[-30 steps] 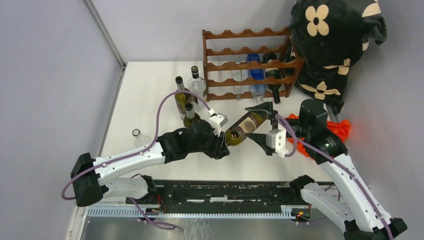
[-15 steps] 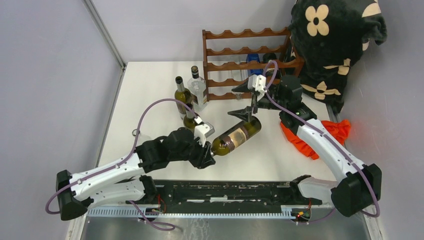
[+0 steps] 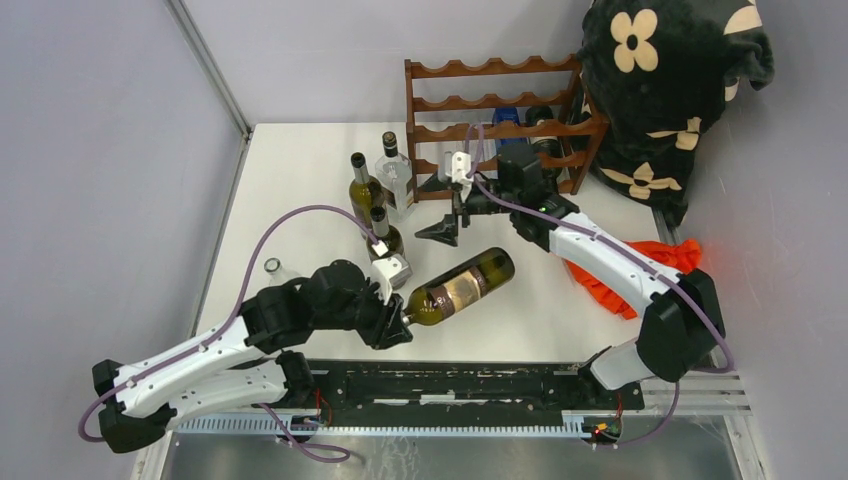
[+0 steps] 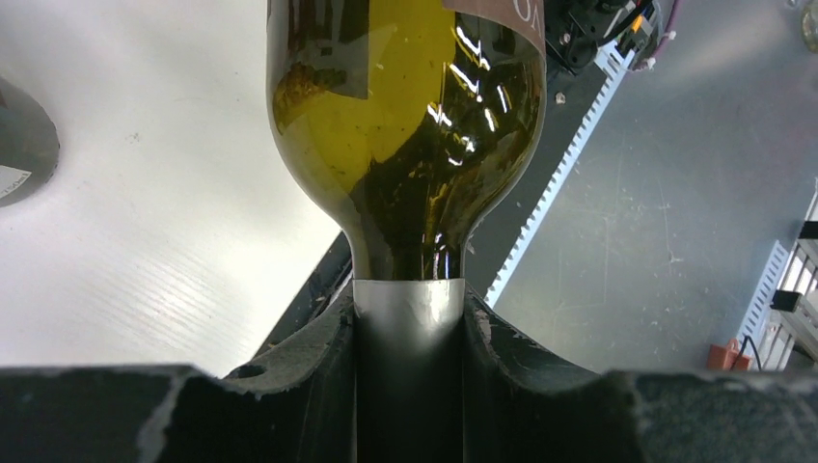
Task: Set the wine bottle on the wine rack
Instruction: Move the wine bottle to the center of the board.
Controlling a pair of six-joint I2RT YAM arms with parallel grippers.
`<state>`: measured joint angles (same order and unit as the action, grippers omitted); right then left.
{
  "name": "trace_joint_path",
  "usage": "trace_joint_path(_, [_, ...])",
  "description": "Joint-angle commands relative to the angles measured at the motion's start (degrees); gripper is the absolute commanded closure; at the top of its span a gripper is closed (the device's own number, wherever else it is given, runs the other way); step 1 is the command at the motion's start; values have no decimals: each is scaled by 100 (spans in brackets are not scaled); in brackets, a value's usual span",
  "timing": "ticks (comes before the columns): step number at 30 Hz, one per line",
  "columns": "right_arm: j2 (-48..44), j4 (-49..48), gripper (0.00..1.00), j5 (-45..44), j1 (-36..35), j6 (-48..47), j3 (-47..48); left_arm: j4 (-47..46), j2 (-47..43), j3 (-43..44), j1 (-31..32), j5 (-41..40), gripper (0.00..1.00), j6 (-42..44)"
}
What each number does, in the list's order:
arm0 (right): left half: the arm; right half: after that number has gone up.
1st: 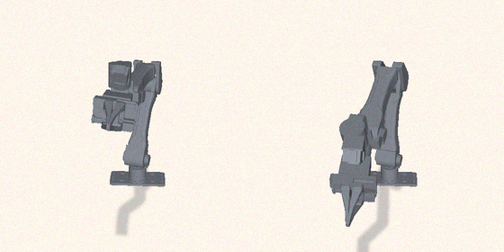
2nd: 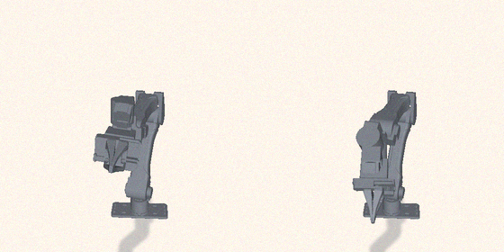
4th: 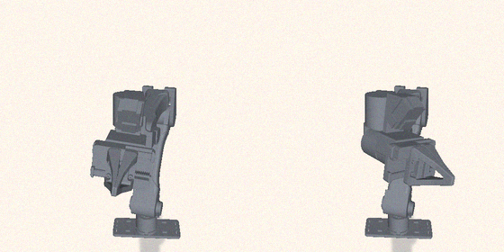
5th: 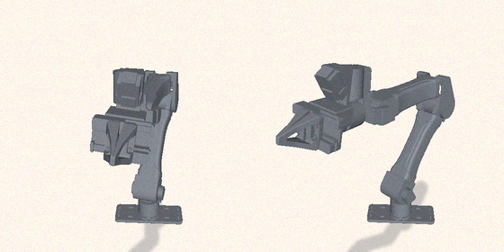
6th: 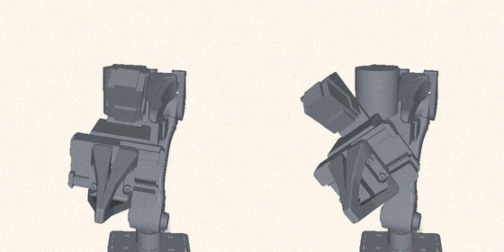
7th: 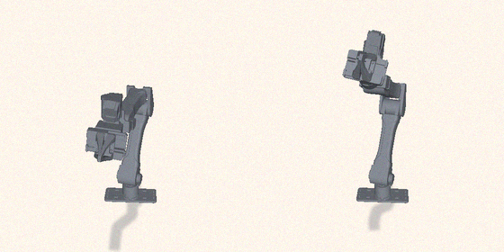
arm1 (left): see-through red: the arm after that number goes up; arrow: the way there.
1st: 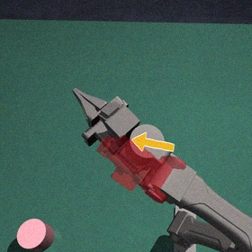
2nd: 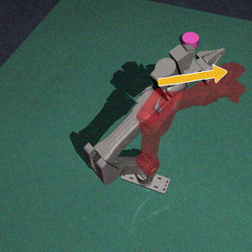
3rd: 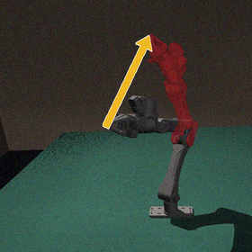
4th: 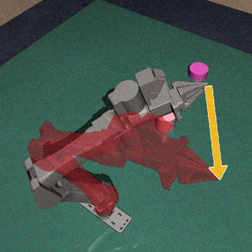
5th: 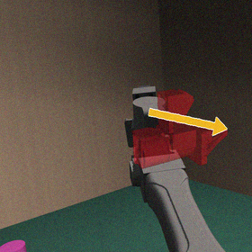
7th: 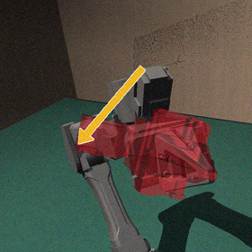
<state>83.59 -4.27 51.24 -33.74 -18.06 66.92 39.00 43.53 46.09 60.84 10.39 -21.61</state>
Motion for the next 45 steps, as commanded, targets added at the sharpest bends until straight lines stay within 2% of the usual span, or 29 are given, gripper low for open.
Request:
trace_joint_path(1, [286,-298,2,-71,-370,-53,437,-379,-286,575,5,252,98,391])
trace_joint_path(9, [861,-1036,3,-325,-1003,692,686,-292,-380,564,-4,237,98,474])
trace_joint_path(11, [1040,-1333,6,-381,-1085,1130,764,-316,-371,552,-7,227,98,489])
trace_joint_path(14, [1248,-1431,11,-492,-1250,1249,922,-344,-365,536,-6,227,98,508])
trace_joint_path(15, [1287,-1450,16,-508,-1285,1276,947,-356,-356,534,-5,218,98,508])
trace_joint_path(17, [1335,-1489,31,-532,-1309,1346,953,-345,-333,542,-2,229,98,508])
trace_joint_path(20, [1222,-1319,67,-583,-1265,1159,915,-331,-340,534,-8,237,98,466])
trace_joint_path(22, [1062,-1209,82,-583,-1160,1086,806,-327,-368,521,-4,252,98,420])
trace_joint_path(25, [729,-1123,95,-421,-871,1095,582,-299,-407,512,0,246,98,349])
trace_joint_path(30, [16,-783,100,-211,-72,998,331,-268,-442,481,-2,175,98,226])
trace_joint_path(36, [-878,223,100,-246,1057,321,-184,-287,-232,518,-3,108,98,162])
trace_joint_path(40, [-1401,933,100,-346,1928,-3,-548,-315,51,621,-2,-127,98,60])
trace_joint_path(45, [-1870,1341,100,-459,2981,-230,-876,-349,500,851,-3,-675,98,-103])
